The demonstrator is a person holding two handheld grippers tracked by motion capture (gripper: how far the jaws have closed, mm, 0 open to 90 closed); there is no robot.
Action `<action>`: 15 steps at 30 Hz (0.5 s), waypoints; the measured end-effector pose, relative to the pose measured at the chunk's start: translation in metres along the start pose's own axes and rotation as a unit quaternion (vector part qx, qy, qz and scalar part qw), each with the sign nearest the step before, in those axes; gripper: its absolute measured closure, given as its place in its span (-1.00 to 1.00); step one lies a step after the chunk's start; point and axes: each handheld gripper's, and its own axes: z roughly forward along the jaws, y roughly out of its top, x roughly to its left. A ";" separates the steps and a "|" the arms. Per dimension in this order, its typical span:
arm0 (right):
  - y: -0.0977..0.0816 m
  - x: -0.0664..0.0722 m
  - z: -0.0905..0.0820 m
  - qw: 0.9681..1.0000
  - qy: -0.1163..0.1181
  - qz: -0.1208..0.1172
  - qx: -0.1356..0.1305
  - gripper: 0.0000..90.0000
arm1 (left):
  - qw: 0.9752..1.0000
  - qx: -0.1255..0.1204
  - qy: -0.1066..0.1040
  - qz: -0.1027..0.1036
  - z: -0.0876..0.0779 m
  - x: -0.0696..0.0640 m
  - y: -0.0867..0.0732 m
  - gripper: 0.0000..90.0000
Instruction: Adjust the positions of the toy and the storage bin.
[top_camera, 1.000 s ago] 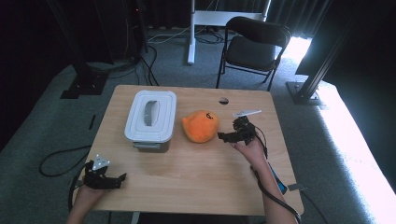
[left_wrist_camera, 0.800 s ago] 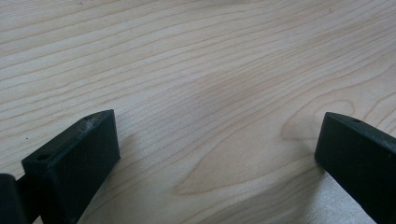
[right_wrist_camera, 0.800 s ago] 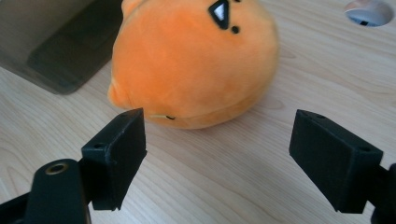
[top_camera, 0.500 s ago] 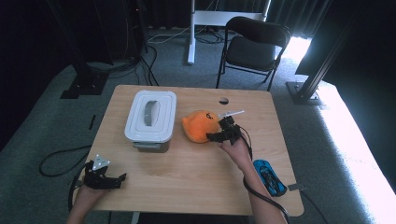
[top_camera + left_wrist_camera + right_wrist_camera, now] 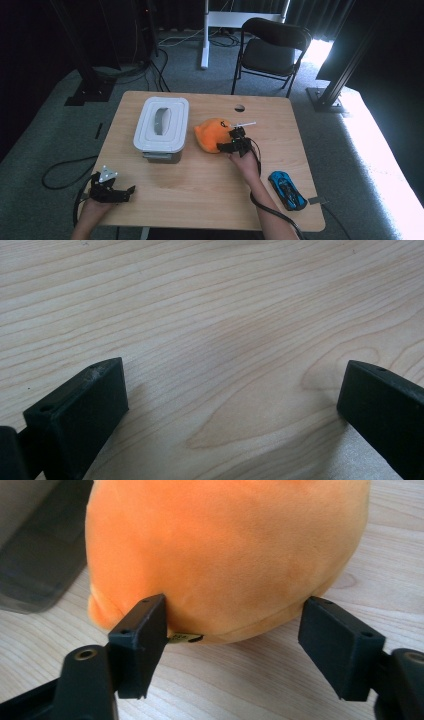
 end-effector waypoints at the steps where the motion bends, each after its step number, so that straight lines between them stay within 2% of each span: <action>1: 0.000 -0.001 0.000 1.000 0.000 0.004 0.001 -0.32 | 1.000 0.000 0.000 0.000 0.000 0.000 0.000 -1.00; 9: 0.002 -0.003 0.002 1.000 0.017 0.004 0.005 0.15 | 1.000 0.000 0.000 0.000 0.000 0.000 0.000 -1.00; 15: 0.001 -0.001 0.000 1.000 0.009 -0.015 -0.001 0.62 | 1.000 0.000 0.000 0.000 0.000 0.000 0.000 -1.00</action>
